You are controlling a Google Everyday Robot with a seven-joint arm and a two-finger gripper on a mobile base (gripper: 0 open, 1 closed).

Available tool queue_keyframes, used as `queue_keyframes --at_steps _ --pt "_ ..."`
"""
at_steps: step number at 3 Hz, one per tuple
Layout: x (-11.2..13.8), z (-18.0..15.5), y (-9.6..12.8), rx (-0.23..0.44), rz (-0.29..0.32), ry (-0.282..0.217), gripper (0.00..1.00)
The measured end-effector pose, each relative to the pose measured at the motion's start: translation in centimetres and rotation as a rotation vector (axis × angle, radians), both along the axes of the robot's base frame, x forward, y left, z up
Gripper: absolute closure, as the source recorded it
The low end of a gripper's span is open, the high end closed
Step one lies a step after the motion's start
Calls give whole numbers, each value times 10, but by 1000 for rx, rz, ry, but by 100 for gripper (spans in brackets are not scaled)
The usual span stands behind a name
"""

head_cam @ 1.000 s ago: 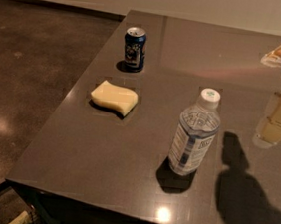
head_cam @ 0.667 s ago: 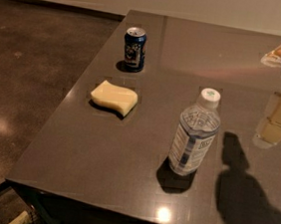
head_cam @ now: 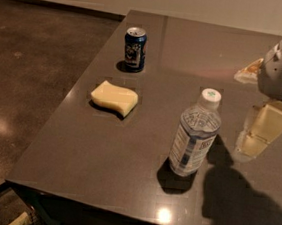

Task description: Move blue plastic bottle near sponge

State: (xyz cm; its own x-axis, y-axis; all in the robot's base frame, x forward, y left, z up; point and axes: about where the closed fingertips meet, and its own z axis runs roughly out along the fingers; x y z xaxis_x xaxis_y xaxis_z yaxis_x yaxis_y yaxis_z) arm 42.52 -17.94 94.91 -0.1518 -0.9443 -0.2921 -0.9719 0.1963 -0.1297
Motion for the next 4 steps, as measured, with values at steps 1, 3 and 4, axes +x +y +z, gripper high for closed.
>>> queue_keyframes --at_steps 1,3,4 --pt "-14 -19 25 135 52 78 0" --pt "-27 -20 57 439 120 146 0" --pt "-30 -17 66 537 144 128 18"
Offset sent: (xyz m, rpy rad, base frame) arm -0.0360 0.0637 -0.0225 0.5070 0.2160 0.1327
